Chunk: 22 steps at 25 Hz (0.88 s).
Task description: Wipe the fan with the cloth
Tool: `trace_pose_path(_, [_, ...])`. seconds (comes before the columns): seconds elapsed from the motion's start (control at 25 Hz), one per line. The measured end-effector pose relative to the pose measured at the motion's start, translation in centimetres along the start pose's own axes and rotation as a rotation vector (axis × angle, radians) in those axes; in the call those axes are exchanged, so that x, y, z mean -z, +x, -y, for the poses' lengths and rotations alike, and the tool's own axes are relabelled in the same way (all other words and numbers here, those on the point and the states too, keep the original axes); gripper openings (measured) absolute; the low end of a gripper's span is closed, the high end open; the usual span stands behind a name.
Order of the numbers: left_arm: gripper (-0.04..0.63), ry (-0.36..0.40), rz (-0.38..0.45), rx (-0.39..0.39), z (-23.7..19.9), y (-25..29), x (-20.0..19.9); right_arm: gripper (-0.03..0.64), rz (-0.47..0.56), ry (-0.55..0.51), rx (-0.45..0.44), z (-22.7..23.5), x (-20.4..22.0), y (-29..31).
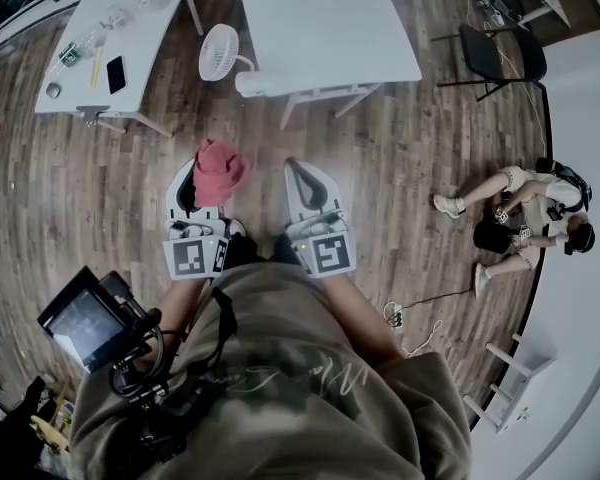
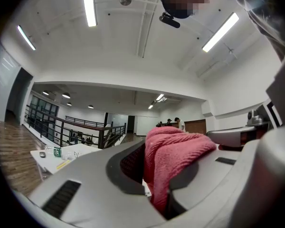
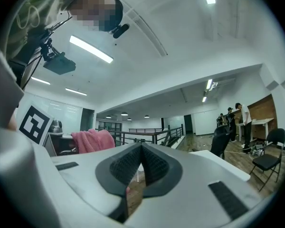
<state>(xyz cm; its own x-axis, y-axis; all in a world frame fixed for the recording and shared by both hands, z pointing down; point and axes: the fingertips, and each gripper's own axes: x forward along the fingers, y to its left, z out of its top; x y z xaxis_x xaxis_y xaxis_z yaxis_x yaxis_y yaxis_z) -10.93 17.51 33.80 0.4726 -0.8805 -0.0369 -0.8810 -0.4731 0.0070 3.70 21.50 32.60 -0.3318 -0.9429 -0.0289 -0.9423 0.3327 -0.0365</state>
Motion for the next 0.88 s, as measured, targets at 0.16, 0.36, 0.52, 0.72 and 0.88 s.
trace_pose_path(0.16, [0.061,-0.050,-0.035,0.006,-0.5,0.1,1.3,0.012,-0.006,0.016,0.038,0.3,0.5,-1.0])
trace_pose_path(0.36, [0.061,-0.040,-0.037,-0.020,0.2,0.8,1.1,0.012,0.017,0.030,0.013,1.7,-0.4,-1.8])
trace_pose_path(0.52, [0.061,-0.143,-0.029,-0.055,1.7,1.3,0.7,0.012,0.026,0.024,-0.034,4.5,-0.6,-1.7])
trace_pose_path(0.72, [0.061,-0.132,-0.007,-0.106,3.1,1.5,0.4,0.012,0.023,0.065,-0.104,6.9,0.8,-0.4])
trace_pose_path(0.88, [0.061,-0.108,-0.012,-0.140,1.9,2.5,0.3,0.012,0.044,0.056,-0.150,6.6,0.1,2.1])
